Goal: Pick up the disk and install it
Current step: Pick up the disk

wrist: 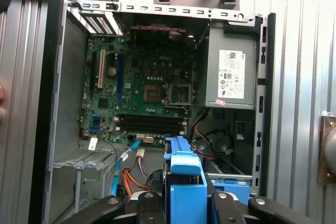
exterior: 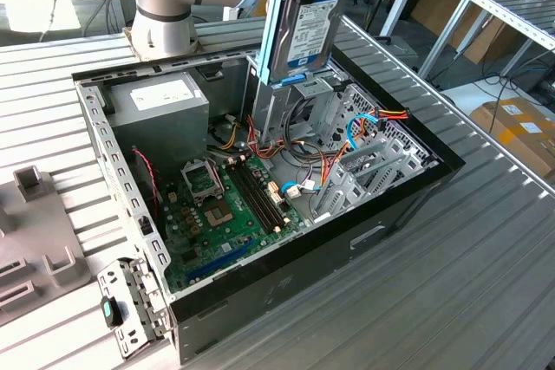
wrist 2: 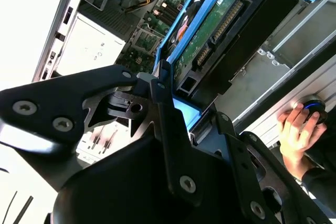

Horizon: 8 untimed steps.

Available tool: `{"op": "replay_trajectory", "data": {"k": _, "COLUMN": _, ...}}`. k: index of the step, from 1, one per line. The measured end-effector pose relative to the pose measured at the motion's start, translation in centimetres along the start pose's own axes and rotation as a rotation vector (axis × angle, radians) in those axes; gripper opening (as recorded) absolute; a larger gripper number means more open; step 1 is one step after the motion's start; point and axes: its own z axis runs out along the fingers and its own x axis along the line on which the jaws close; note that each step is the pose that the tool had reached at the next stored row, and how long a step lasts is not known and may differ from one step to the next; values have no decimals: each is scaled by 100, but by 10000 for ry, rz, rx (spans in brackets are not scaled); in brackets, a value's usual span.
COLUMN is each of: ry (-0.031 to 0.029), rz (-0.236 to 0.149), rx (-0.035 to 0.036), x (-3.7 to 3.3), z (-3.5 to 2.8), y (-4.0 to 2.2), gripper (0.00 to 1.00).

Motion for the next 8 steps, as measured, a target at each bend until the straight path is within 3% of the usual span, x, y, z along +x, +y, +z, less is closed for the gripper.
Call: {"op": "replay_trajectory", "data": {"k": 8, "ry": 0, "rz": 0, "rx": 0, "x": 8, "z": -5, "y": -110, "gripper": 37}}
